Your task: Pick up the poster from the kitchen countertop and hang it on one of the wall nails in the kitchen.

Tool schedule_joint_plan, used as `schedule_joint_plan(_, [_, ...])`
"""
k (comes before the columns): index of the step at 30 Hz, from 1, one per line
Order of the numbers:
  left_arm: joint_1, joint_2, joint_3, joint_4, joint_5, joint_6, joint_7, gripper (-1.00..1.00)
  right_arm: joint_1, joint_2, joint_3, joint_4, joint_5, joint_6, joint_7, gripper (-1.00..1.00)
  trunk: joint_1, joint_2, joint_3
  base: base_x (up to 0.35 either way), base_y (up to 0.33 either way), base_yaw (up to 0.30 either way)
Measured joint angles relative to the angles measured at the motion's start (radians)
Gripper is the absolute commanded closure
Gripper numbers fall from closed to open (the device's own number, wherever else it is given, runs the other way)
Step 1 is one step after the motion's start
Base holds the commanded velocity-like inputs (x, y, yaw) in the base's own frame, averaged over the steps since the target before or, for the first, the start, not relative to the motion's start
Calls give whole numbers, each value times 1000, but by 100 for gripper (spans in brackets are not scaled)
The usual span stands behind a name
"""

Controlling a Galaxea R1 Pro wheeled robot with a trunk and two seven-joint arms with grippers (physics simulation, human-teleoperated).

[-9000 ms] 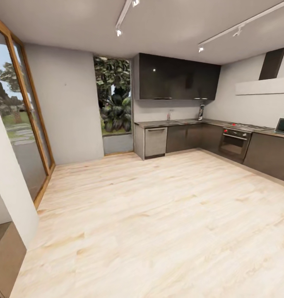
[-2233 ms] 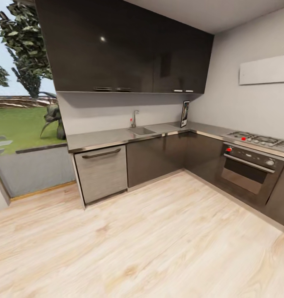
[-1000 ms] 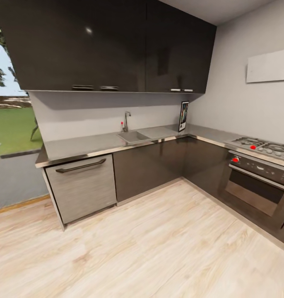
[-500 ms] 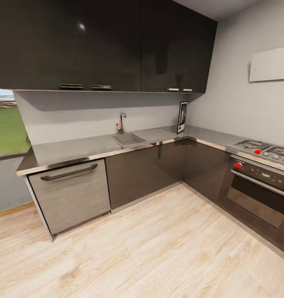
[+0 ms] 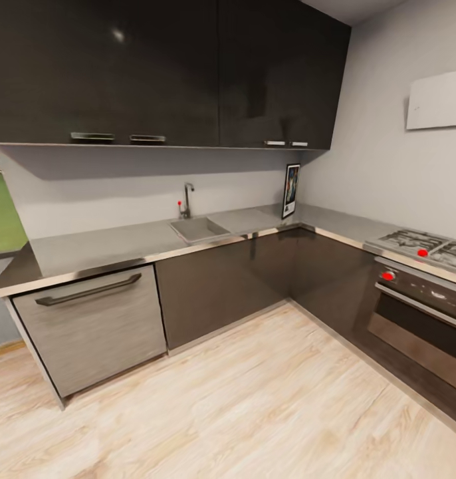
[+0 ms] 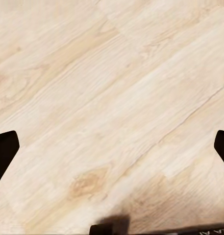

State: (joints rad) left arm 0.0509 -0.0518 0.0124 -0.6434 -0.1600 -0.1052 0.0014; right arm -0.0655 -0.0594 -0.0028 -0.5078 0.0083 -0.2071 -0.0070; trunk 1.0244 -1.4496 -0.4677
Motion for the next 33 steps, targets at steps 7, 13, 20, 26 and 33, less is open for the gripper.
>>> schedule_joint_plan(7, [0,0,0,0,0,0,0,-100,0,0,1,0,0,0,0,-100,0,0,0,316,-146,0])
schedule_joint_plan(13, [0,0,0,0,0,1,0,-100,0,0,1,0,0,0,0,-100,0,0,0,319,-111,0])
schedule_joint_plan(20, [1,0,0,0,0,1,0,-100,0,0,1,1,0,0,0,-100,0,0,0,324,-87,0])
schedule_joint_plan(26, [0,0,0,0,0,0,0,-100,0,0,1,0,0,0,0,-100,0,0,0,324,-82,0])
schedule_joint_plan(33, [0,0,0,0,0,1,0,-100,0,0,1,0,-1,0,0,-100,0,0,0,323,-73,0])
